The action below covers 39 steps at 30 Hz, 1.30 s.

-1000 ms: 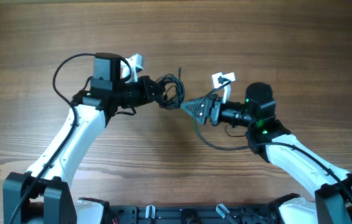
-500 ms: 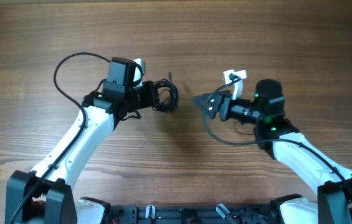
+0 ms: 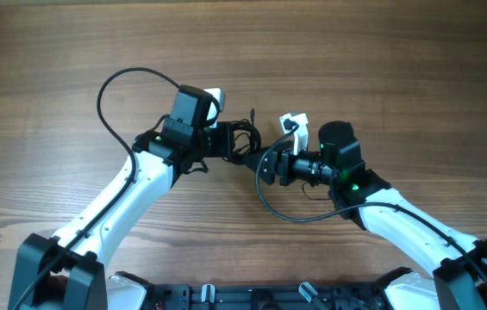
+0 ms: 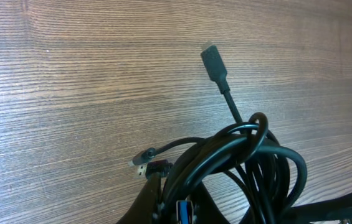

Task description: Untangle cables

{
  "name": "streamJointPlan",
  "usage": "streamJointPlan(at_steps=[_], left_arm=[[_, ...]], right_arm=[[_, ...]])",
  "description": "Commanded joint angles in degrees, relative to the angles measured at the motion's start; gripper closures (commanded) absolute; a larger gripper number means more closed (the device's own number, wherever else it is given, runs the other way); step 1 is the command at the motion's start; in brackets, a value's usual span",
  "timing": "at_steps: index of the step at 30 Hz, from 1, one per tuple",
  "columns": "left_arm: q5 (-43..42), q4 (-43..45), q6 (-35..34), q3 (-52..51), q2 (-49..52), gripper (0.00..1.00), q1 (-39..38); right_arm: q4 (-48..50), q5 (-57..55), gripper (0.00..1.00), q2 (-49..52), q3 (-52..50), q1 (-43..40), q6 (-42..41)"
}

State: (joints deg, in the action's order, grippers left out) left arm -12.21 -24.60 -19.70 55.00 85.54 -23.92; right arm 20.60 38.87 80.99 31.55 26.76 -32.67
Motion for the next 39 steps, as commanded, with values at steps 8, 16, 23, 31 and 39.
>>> streamJointPlan(at_steps=[8, 16, 23, 31, 39], left_arm=[[-0.1, 0.3, -1.8, 0.5, 0.0, 0.96, -2.2], [-3.8, 2.1, -4.8, 0.5, 0.0, 0.96, -2.2], [-3.8, 2.1, -4.8, 0.5, 0.0, 0.96, -2.2], [-6.2, 2.1, -5.2, 0.5, 0.0, 0.96, -2.2], [0.9, -3.0, -13.1, 0.5, 0.0, 0.96, 5.0]], right_arm=[[-2.0, -2.0, 0.41, -0.5, 1.2, 0.5, 1.0], [0.6, -1.3, 0.48, 2.0, 1.2, 4.0, -1.3], [5.8, 2.4, 0.72, 2.8, 1.2, 5.6, -5.0], [7.3, -0.2, 0.76, 6.3, 1.2, 5.6, -5.3], [12.5, 14.9, 0.96, 7.2, 1.2, -0.6, -5.9]])
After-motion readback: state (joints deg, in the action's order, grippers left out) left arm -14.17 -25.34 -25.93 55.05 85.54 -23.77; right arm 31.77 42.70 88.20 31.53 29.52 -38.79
